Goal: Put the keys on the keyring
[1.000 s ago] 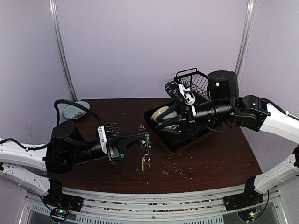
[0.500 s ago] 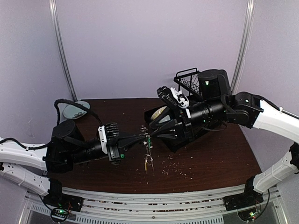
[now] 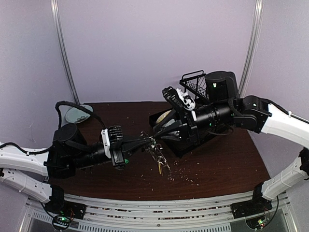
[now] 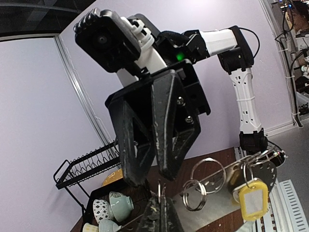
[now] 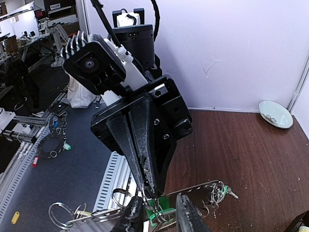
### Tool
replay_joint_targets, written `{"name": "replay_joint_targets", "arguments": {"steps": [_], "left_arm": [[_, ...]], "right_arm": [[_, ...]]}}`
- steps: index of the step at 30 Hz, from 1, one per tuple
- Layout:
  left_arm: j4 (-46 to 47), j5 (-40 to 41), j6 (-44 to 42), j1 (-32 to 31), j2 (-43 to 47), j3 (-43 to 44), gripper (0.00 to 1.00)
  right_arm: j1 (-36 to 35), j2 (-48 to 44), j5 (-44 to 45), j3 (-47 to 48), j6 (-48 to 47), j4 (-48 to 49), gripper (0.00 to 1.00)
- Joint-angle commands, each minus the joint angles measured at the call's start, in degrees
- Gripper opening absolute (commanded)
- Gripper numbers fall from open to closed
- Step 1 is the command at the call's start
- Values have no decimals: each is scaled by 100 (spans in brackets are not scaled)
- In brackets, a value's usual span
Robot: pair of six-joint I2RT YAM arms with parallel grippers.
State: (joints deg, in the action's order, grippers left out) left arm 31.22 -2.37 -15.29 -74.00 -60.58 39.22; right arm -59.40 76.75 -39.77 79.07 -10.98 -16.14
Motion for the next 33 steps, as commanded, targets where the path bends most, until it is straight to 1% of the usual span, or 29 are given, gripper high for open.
{"name": "replay_joint_targets", "arguments": {"steps": [1,7,12,16,21,25,26,28,29,33], "left_arm": [[407,9,68,-18,39,183,0],[469,23,75,-17,-20,208,0],[462,19,100,-18,-51,200,0],[448,29,125,-18,-68,198,0],[352,162,206,-18,-105,169,0],[218,475,419,-20,-103,127,0],[145,563,474,-19,-103,141,2],[-50,789,577,-18,-97,195,13],[-137,936,630,-18,-83,252,19],[-817,1131,714,-18,90,401,34]], "right_arm": [[-31,7,-173,-142,34,49,26],[-44,20,-143,-172,19,50,19],[-37,-15,-164,-223,43,159,6],[-39,46,-214,-184,26,86,0],[-43,7,-300,-164,23,123,0],[-66,53,-67,64,-253,-445,0],[-76,71,117,128,-419,-654,0],[-92,102,639,274,-623,-1088,0],[-96,104,756,340,-713,-1244,0],[-99,60,1216,540,-891,-1647,0]]}}
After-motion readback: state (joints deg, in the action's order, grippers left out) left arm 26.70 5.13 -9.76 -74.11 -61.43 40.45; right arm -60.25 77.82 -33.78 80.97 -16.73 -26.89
